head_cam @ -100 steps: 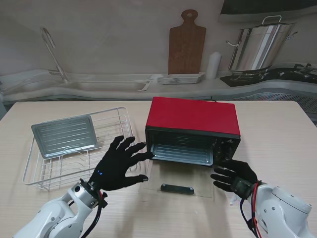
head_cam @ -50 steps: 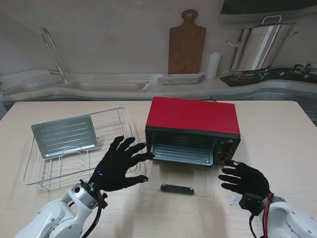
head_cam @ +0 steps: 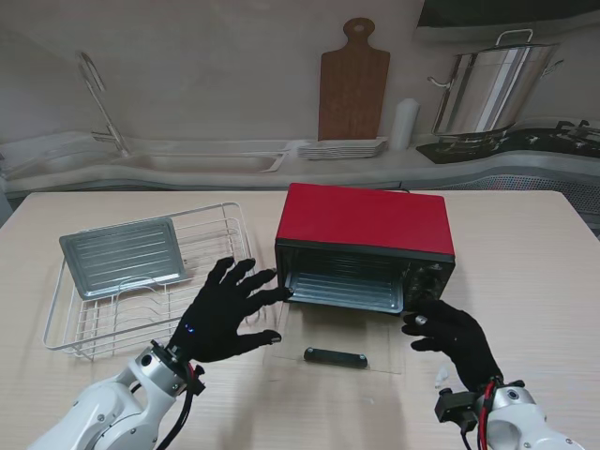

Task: Slide the trays into the oven

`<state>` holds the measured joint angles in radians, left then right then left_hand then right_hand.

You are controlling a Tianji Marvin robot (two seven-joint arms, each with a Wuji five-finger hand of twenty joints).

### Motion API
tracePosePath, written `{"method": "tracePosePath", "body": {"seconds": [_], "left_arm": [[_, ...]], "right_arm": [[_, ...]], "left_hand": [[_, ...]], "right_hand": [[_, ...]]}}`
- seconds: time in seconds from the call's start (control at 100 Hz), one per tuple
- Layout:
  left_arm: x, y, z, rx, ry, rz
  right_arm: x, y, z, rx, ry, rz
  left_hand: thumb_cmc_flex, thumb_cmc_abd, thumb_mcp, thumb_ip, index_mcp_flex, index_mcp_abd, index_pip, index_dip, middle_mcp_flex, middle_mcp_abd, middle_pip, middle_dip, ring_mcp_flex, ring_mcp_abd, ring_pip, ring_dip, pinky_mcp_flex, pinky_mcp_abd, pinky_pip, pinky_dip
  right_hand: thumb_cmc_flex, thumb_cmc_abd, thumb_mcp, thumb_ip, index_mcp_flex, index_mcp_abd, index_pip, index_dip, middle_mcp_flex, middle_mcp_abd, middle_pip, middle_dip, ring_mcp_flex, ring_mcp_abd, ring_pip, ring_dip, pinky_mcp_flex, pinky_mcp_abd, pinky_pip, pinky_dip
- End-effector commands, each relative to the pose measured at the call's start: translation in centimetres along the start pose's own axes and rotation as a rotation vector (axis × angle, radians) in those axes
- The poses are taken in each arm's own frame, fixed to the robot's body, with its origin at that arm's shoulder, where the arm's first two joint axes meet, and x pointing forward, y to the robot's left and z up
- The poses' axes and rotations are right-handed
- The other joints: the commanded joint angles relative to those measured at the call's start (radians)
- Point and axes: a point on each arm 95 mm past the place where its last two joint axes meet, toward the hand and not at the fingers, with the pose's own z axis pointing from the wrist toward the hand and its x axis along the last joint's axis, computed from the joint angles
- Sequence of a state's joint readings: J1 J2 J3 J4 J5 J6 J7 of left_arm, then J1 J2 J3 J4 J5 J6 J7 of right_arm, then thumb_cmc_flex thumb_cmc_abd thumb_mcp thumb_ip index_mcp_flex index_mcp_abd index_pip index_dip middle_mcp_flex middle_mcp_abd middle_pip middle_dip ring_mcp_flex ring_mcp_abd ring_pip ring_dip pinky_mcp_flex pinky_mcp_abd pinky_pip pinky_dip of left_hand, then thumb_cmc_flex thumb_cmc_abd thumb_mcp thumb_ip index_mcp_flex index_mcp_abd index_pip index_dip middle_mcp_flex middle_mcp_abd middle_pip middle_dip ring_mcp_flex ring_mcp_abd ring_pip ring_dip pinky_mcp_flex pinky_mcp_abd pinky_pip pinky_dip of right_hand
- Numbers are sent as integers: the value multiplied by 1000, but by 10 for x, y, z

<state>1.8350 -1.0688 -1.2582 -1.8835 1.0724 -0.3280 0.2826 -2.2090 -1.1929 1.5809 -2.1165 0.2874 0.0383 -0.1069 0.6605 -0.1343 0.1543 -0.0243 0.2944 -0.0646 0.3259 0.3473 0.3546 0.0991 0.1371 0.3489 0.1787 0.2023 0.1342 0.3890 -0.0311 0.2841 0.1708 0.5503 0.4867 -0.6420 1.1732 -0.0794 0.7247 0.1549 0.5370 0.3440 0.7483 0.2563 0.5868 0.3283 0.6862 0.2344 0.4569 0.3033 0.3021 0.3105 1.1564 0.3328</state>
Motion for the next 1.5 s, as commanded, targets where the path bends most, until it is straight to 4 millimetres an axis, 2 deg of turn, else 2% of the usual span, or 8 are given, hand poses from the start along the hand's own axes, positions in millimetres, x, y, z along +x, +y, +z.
{"method": "tracePosePath", "body": {"seconds": [0.0,0.24,0.72,1.09,1.28,1.37,1.49], "left_arm": [[4,0,0,-4,-4,-10],[4,-1,-1,1,-12,-9],[3,-2,-1,-1,-14,-8],[2,-2,-1,-5,-15,-9],[2,-3,-1,-7,-14,-8],[2,-3,-1,-6,-15,-8],[2,-3,-1,-7,-16,-7]], "right_arm": [[-4,-11,-2,46,2,-13],[-10,-39,1,107,89,-196],[-26,-82,29,143,172,-541],[-30,-104,50,152,202,-747],[-28,-114,56,191,197,-828],[-29,-118,59,210,188,-864],[-29,-121,61,237,170,-907]], "left_hand": [[-6,44,-24,25,-18,-13,-21,3,-21,-21,-16,-24,-20,-23,-27,-10,-13,-21,-43,-17],[-1,46,-26,27,-16,-9,-21,1,-20,-19,-15,-25,-18,-23,-26,-9,-12,-20,-42,-17],[0,48,-31,29,-17,-8,-22,0,-21,-22,-15,-25,-19,-23,-26,-10,-12,-20,-42,-18],[2,47,-34,30,-17,-9,-21,0,-20,-21,-14,-25,-19,-23,-26,-10,-12,-21,-42,-18],[2,48,-35,30,-17,-9,-21,0,-21,-20,-15,-25,-20,-23,-27,-10,-13,-21,-43,-18],[2,48,-35,30,-17,-9,-21,0,-21,-21,-14,-25,-20,-24,-27,-10,-12,-21,-43,-18],[3,48,-36,30,-17,-9,-22,0,-21,-21,-15,-25,-20,-23,-27,-10,-12,-20,-43,-18]], "right_hand": [[-36,18,-16,24,-24,-28,-13,-6,-29,-37,-13,-17,-33,-30,-21,-12,-15,-43,-13,20],[-56,35,-17,29,-25,-38,-20,-10,-27,-48,-23,-20,-31,-38,-28,-15,-23,-50,-20,21],[-103,91,-41,46,-52,-46,-29,-20,-36,-60,-40,-25,-37,-52,-46,-22,-20,-59,-19,25],[-133,119,-61,53,-62,-45,-33,-32,-39,-66,-62,-34,-35,-61,-66,-32,-16,-67,-30,20],[-146,139,-79,60,-56,-37,-36,-37,-21,-57,-77,-41,-24,-59,-78,-39,-12,-69,-33,19],[-152,152,-95,67,-58,-32,-54,-49,-18,-54,-108,-54,-23,-61,-119,-60,-13,-80,-57,7],[-165,177,-124,73,-78,-20,-94,-79,-26,-53,-180,-83,-44,-77,-238,-120,-32,-122,-149,-43]]}}
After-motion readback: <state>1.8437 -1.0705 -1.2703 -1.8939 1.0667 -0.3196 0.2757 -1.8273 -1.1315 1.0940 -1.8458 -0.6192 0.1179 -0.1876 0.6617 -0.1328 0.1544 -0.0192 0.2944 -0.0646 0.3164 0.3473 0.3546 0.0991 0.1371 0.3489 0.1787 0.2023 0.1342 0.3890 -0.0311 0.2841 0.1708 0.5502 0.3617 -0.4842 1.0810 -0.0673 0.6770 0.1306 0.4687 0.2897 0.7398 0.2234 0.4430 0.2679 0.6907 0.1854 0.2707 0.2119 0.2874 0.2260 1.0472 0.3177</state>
